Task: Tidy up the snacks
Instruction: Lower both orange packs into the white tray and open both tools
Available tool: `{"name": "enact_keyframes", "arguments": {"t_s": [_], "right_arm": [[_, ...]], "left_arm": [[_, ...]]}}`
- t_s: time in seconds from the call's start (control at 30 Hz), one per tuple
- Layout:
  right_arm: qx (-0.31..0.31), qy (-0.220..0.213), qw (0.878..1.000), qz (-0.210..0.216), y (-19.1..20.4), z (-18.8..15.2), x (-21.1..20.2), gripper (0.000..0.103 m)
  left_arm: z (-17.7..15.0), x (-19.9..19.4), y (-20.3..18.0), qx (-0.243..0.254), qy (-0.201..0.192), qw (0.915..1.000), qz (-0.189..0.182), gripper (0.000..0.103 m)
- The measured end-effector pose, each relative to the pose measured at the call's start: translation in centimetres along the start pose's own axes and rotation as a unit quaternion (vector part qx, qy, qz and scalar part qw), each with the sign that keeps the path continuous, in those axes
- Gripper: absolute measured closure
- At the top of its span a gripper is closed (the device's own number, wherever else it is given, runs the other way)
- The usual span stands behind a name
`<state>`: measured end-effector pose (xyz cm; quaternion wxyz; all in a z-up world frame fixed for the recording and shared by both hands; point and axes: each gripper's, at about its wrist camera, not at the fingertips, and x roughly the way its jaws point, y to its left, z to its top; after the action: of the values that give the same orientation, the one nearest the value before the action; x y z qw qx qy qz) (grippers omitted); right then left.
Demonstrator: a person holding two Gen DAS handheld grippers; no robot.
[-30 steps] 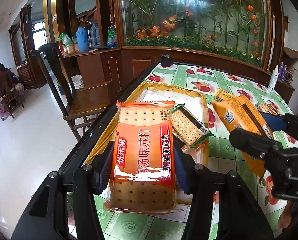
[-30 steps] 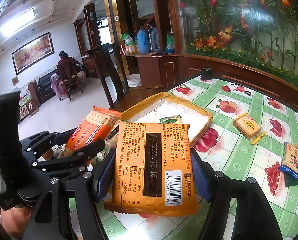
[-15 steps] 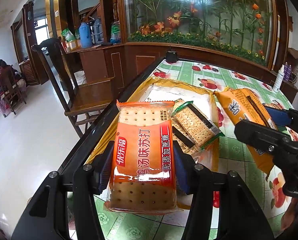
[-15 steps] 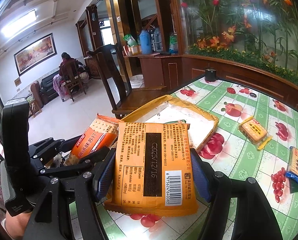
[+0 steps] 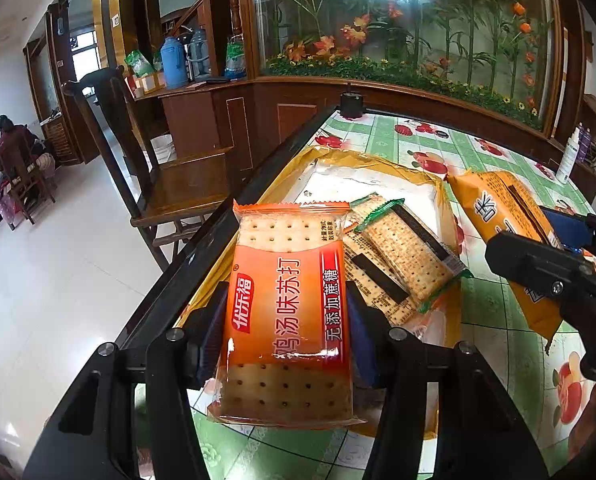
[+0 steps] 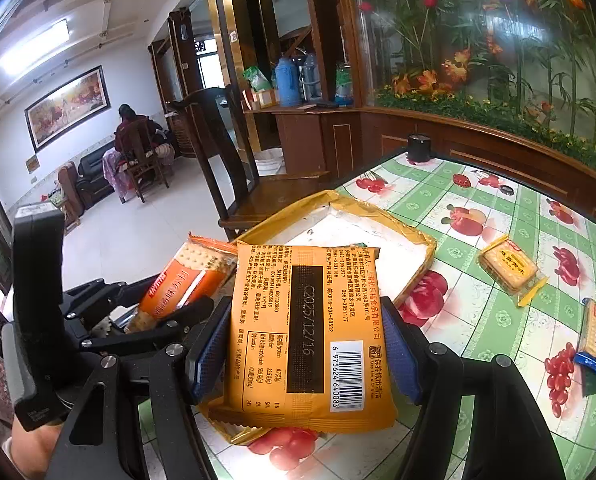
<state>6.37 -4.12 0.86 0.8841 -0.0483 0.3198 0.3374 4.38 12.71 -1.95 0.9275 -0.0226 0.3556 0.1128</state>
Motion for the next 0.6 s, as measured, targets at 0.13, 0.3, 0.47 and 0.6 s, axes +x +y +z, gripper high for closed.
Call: {"name": "enact_keyframes", "arguments": {"t_s": [0.13,0.3,0.47,0.6], "right_arm": [[0.007,0.006,1.000,-0.001,-0.6,0.1,0.8,0.033],[0.011,0.008,1.000,-0.003,-1.1,0.5,1.6,0.033],[0.020,0.005,1.000,-0.005,-2.1,1.5,2.7,0.033],[0.040,0.004,0.999,-0.004,-3.6,2.6,4.2,0.032]], "left_arm": [[0.4,0.4,-0.1,0.002,0.002,1.0000,0.000,0.050],[0.9,0.9,-0.4,0.007,0.000,1.0000,-0.003,0.050],[2.0,1.7,-0.7,0.011,-0.001,0.9999,-0.005,0.050],[3.0,2.7,-1.3,0.015,0.002,0.9998,-0.009,0.050]]}}
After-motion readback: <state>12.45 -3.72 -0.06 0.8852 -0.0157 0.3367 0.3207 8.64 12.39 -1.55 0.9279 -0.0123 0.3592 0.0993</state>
